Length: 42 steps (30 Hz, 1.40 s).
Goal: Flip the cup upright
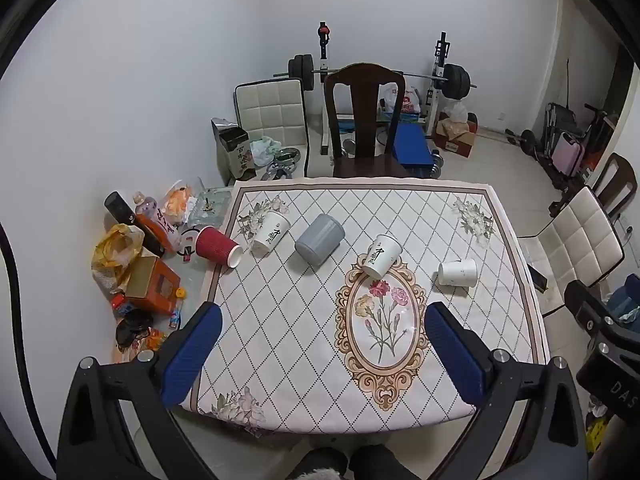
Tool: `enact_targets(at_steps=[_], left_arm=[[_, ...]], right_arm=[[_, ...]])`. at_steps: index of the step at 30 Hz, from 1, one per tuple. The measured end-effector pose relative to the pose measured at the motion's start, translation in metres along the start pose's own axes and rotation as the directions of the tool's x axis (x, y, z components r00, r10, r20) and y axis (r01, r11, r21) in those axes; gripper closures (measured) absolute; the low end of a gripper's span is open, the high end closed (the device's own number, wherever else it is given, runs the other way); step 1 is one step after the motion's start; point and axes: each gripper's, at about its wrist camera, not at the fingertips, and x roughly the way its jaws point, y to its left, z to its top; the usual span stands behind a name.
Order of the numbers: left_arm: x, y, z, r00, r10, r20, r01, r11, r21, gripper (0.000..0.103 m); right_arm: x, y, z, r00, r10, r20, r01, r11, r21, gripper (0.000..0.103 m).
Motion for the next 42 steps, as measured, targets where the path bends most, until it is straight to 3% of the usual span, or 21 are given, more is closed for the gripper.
enact_targets(at_steps=[17,42], left_arm=[[-0.004,-0.021,0.002,1.0,-0.013,0.006,0.013,1.0,0.015,0.0],[-0.004,-0.018,0.004,1.0,-0.015,0.008,0.015,1.0,0.012,0.0]], right_arm=[[-0.003,-0.007,-0.001,1.0,-0.012,0.012,0.011,1.0,0.003,0.0],[-0.002,-0.022,-0.007,0.999,-0.029,0.024,0.029,1.0,0.01,0.0]])
